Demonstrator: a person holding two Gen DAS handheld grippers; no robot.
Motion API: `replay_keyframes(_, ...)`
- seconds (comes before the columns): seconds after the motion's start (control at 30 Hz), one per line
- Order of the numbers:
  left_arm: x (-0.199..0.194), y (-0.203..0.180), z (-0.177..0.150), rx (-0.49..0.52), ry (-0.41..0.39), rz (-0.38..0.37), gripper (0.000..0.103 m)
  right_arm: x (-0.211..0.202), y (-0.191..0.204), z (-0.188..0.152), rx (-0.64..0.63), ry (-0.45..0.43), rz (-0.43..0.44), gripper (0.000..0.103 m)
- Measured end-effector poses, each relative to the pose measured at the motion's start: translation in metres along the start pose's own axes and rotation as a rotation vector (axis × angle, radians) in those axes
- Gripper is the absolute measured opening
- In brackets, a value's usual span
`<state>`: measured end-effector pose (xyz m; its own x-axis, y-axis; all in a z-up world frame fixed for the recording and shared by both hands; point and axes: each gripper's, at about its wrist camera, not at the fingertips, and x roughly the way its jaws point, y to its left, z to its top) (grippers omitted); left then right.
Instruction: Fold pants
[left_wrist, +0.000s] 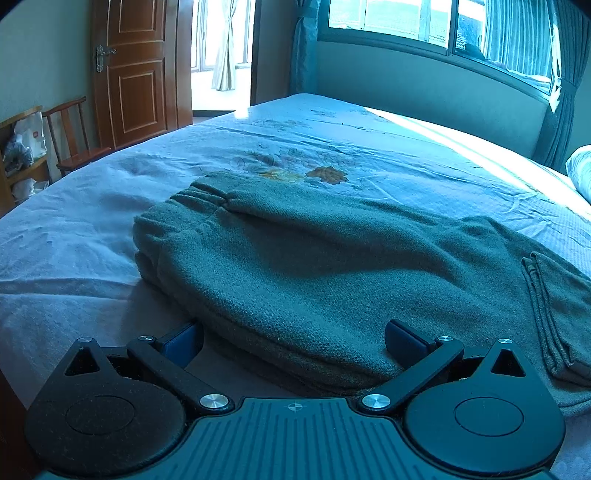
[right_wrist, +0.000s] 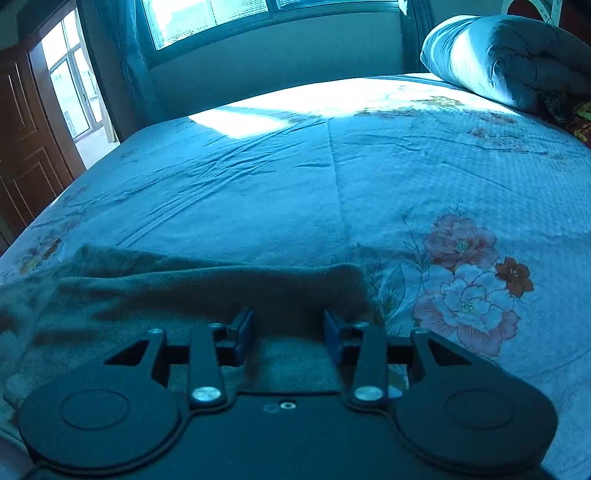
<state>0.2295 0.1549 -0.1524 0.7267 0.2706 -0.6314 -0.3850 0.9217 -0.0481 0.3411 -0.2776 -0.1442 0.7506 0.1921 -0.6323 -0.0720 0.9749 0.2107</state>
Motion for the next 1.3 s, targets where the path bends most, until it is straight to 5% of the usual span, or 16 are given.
replay_keyframes(0.27,-0.010,0.021,0.000,-0.021,-0.021,-0.010,0.103,-0.053,0.022,-0.006,0.032,-0.111,0.102,0.035)
replay_keyframes(0.43,-0.011,0.055,-0.006,-0.056,-0.028,-0.005,0.103,-0.066,0.032,-0.028,0.045,-0.092,0.121,0.035)
replay_keyframes(0.8,0.061,0.108,0.016,-0.306,-0.007,-0.194,0.103,-0.072,0.057,-0.042,0.049,-0.069,0.115,0.038)
replay_keyframes(1.03,0.096,0.106,0.028,-0.302,-0.019,-0.218,0.103,-0.070,0.065,-0.046,0.066,-0.070,0.091,0.039)
replay_keyframes(1.3,0.091,0.115,0.023,-0.322,-0.025,-0.261,0.097,-0.064,0.082,-0.047,0.054,-0.056,0.113,0.039)
